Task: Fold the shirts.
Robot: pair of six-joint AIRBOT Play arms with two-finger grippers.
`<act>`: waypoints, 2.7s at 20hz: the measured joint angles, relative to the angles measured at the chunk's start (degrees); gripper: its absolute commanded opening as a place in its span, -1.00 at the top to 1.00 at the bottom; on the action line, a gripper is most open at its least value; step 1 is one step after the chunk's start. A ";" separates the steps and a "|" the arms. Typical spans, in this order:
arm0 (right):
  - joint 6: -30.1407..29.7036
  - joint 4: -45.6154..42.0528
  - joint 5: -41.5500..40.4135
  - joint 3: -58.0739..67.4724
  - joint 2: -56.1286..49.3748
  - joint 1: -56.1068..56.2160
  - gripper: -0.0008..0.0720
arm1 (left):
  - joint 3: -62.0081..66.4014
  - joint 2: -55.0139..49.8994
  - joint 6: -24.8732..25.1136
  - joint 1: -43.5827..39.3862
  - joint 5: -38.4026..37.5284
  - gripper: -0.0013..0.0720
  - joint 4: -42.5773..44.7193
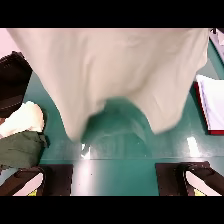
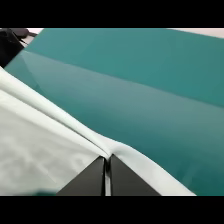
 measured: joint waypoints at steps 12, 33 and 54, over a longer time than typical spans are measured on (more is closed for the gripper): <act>1.11 -5.38 -1.95 0.92 -32.98 5.73 0.02 | -2.93 -31.89 -3.08 0.15 -9.44 -0.69 4.74; -2.95 3.08 -8.09 -32.57 -9.01 4.22 0.06 | -79.54 4.63 -8.83 6.84 -15.91 -0.69 2.32; -3.10 -1.31 1.51 -42.36 -2.56 -12.55 -0.39 | -82.23 7.56 -14.08 -12.09 -5.44 0.90 -3.65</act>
